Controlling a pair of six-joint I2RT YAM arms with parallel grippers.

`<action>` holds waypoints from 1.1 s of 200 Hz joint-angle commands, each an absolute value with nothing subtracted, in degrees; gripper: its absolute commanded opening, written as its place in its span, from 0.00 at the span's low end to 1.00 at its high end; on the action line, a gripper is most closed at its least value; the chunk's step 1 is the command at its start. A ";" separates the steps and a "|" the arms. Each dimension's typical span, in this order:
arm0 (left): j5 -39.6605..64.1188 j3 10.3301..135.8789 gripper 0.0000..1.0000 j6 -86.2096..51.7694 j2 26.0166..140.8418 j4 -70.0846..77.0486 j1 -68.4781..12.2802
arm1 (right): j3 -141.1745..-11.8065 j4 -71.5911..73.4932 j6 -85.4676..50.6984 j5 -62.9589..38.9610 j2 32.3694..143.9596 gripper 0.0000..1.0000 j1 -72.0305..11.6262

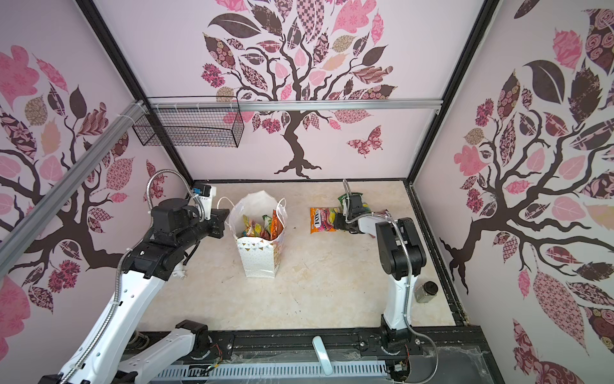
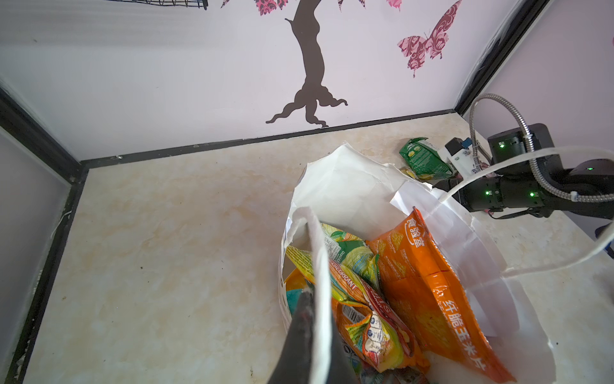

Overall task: Place the snacks into the paper bag
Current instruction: Pick up the snack from the top-center of the table.

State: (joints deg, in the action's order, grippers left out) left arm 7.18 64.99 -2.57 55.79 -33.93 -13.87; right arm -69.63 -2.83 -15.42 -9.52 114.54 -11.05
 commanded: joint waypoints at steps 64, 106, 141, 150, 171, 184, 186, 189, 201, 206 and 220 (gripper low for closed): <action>7.12 64.19 0.00 -2.35 55.19 -31.95 -13.70 | -71.02 -5.90 -15.88 -11.19 116.78 0.00 -10.72; 6.43 64.04 0.00 -2.24 54.80 -31.82 -13.77 | -69.68 -5.97 -16.51 -13.53 112.94 0.00 -10.76; 7.42 64.16 0.00 -2.52 54.93 -31.75 -13.73 | -66.77 -5.41 -17.03 -14.55 107.09 0.00 -10.73; 7.38 64.18 0.00 -2.47 54.92 -31.81 -13.73 | -66.06 -4.95 -17.34 -15.01 105.72 0.00 -10.76; 7.60 64.07 0.00 -2.60 54.66 -31.57 -13.75 | -65.65 -5.02 -17.66 -16.16 103.47 0.00 -10.73; 7.72 64.12 0.00 -2.55 54.57 -31.57 -13.71 | -65.48 -5.10 -17.93 -16.78 102.23 0.00 -10.77; 7.80 64.15 0.00 -2.59 54.64 -31.56 -13.71 | -65.43 -5.16 -17.93 -16.85 102.04 0.00 -10.80; 7.78 64.16 0.00 -2.63 54.66 -31.60 -13.71 | -65.37 -5.18 -17.93 -17.01 101.78 0.00 -10.75; 7.91 64.09 0.00 -2.71 54.61 -31.55 -13.72 | -65.03 -5.12 -18.17 -17.54 100.53 0.00 -10.79; 8.00 64.16 0.00 -2.72 54.68 -31.56 -13.77 | -64.70 -4.94 -18.34 -17.80 100.04 0.00 -10.80; 7.91 64.03 0.00 -2.59 54.67 -31.55 -13.72 | -64.33 -4.72 -18.57 -18.51 98.79 0.00 -10.74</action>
State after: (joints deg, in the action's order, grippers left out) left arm 7.40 64.99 -2.63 55.79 -33.91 -13.87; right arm -64.93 -5.32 -18.09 -16.34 103.68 -10.70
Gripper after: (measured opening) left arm 0.051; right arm 0.042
